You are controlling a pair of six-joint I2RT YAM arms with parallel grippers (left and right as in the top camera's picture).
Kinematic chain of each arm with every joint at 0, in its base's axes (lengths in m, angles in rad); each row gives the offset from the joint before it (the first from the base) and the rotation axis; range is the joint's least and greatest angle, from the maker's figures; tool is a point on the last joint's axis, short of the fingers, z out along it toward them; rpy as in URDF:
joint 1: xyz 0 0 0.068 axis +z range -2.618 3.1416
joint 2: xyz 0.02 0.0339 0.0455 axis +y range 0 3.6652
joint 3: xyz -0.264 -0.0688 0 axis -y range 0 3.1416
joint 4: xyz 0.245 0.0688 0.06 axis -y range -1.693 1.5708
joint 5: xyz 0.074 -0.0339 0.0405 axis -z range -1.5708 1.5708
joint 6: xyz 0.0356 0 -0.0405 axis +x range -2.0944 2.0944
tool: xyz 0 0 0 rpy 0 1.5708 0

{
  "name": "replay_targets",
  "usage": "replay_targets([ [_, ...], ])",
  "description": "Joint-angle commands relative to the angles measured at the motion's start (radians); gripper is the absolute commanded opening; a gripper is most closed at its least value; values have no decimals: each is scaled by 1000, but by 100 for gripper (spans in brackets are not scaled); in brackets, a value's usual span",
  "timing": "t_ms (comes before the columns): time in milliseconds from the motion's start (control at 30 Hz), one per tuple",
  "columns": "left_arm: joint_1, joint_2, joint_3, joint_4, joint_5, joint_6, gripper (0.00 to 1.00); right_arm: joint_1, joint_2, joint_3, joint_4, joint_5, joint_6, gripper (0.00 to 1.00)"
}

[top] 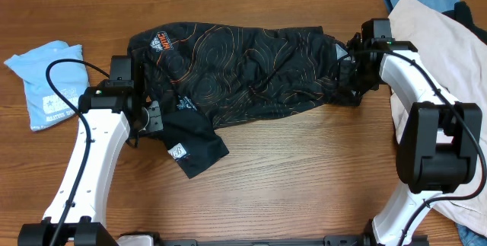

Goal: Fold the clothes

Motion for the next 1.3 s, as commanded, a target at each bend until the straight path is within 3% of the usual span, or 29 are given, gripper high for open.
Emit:
replay_targets([
  [0, 3, -16, 12, 2, 5, -21, 4, 4, -27, -2, 10, 9, -5, 48],
  [900, 3, -16, 12, 1, 5, -21, 4, 12, 87, -4, 40, -47, -34, 40],
  [1067, 3, -16, 12, 1, 5, -21, 4, 12, 88, -3, 47, -47, -33, 25],
  [1267, 3, -16, 12, 1, 5, -21, 4, 12, 80, -2, 45, -43, -24, 22],
])
